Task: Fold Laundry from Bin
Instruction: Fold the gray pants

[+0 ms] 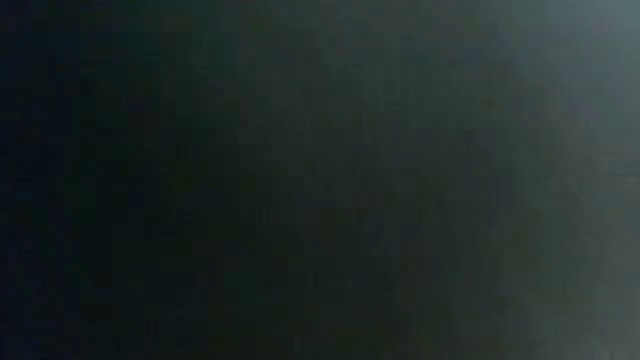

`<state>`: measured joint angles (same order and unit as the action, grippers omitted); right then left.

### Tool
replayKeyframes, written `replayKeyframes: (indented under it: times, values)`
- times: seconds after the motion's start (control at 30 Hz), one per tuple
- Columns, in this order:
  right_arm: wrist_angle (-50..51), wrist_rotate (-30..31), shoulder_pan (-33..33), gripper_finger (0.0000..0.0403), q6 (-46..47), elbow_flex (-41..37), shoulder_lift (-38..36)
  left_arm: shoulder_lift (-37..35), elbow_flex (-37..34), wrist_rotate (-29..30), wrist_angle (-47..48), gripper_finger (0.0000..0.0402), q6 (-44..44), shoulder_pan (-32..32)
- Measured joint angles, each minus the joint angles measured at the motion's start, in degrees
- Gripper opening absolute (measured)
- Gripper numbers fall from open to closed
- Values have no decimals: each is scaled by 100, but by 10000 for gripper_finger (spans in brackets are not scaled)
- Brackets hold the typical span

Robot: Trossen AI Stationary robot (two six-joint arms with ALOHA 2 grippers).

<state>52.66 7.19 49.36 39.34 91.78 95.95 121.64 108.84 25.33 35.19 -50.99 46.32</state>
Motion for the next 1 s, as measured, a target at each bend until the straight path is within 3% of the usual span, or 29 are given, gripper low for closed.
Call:
replayKeyframes:
  times: [0.17,0.3,0.4,0.6,0.73,0.87,1.0]
  values:
    - [981,740,-647,9,-425,105,-20,-463,-62,342,1690,0,-10,-308]
    - [1251,796,-1340,9,-1050,48,-27,-712,-70,445,2929,0,3,-696]
    - [1362,788,-1874,9,-1574,44,-31,-902,-198,475,3280,0,286,-1028]
    - [1641,746,-2936,9,-2608,33,-88,-1543,-1150,457,3112,0,955,-1955]
    - [1686,689,-3661,9,-3158,-165,-84,-2060,-2243,91,2073,0,1495,-2713]
    - [1414,228,-4238,9,-3639,-599,-78,-2352,-3295,-751,729,0,1954,-3299]
    - [859,23,-4636,10,-3975,-1108,-64,-2429,-3859,-771,573,1,1887,-3563]
